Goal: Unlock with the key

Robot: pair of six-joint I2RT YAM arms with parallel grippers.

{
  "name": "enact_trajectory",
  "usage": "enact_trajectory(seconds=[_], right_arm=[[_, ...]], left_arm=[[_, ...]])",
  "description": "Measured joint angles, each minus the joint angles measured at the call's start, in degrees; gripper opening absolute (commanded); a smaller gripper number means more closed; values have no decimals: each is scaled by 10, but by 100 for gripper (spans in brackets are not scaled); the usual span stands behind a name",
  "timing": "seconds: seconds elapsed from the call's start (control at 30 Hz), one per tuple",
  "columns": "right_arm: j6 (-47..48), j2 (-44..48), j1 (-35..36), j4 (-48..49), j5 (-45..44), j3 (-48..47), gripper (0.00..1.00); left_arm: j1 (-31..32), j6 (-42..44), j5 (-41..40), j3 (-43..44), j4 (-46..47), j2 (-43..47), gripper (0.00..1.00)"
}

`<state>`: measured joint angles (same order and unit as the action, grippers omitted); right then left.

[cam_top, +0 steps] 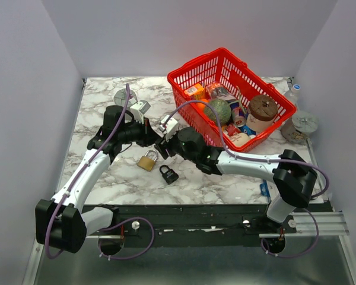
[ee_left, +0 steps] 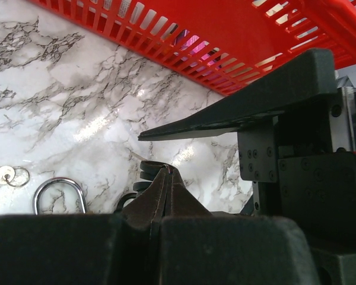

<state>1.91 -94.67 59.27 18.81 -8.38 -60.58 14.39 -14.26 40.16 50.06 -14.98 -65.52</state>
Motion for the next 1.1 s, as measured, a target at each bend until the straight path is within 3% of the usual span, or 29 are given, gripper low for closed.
enact_trajectory(seconds=[0.23,0.33,0.53,0.57,0.63,0.67,0.77,0.87,1.1], right_arm=[[5,-19,0,0,-2,-10,66],[6,-22,0,0,-4,-10,57],[6,-26,0,0,-4,-10,18],[4,-26,0,0,-4,-10,9],[-1,-26,0,0,-5,-10,2],[-5,-26,0,0,-5,-10,1],[-18,-26,0,-5,-5,-10,1],[-36,-19,0,-7,-5,2,1],[-113,67,-39,-6,52,60,1]], left_arm=[[0,0,1,0,1,1,0],[1,0,1,0,2,1,0],[3,0,0,0,5,1,0],[3,0,0,0,5,2,9],[3,1,0,0,7,4,32],[3,2,-1,0,8,5,61],[4,7,-8,0,15,14,87],[-2,13,-31,-1,26,31,93],[6,14,-65,-20,36,93,95]])
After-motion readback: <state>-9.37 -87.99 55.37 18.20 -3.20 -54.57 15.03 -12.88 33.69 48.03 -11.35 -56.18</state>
